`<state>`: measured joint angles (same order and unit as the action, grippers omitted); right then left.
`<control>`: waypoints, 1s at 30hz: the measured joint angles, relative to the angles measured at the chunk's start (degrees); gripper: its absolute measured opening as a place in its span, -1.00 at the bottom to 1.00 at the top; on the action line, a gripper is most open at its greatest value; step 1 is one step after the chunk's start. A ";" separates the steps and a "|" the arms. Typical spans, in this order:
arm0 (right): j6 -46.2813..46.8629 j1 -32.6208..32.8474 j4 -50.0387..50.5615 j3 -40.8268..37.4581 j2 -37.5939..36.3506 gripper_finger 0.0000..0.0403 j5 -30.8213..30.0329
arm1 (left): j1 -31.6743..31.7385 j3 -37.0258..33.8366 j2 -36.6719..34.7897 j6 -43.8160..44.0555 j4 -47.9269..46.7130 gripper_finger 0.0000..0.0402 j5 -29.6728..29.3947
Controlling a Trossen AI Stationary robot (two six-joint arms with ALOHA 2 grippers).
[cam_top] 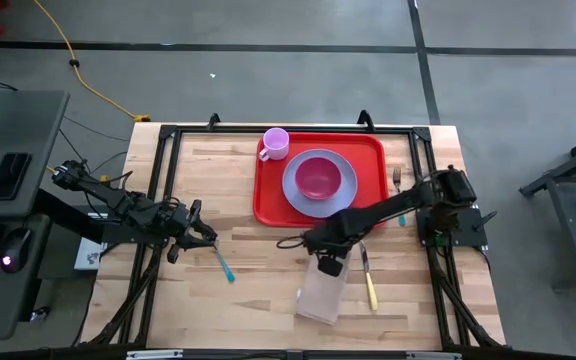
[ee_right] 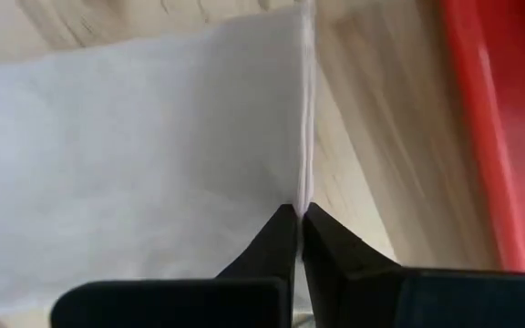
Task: Set up tray
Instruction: Put the white napkin to the right of the blue plate on the red serving tray
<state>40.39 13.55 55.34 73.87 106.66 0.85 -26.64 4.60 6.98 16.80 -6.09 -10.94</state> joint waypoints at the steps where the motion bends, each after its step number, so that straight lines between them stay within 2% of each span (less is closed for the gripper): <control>1: 0.61 0.20 0.53 0.05 -0.62 -1.00 -0.30 | 0.00 0.00 0.00 0.00 -0.01 -0.17 0.00; 18: 4.61 0.46 14.11 0.24 -3.29 -1.00 -6.66 | 0.01 0.00 0.00 0.13 0.02 -0.17 0.00; 30: 4.62 -4.18 19.00 0.33 -3.30 -1.00 -12.17 | 0.00 0.00 0.00 0.14 0.04 -0.17 0.01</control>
<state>45.01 9.36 74.35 74.19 103.36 -11.32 -26.64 4.60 6.98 16.93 -6.04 -10.93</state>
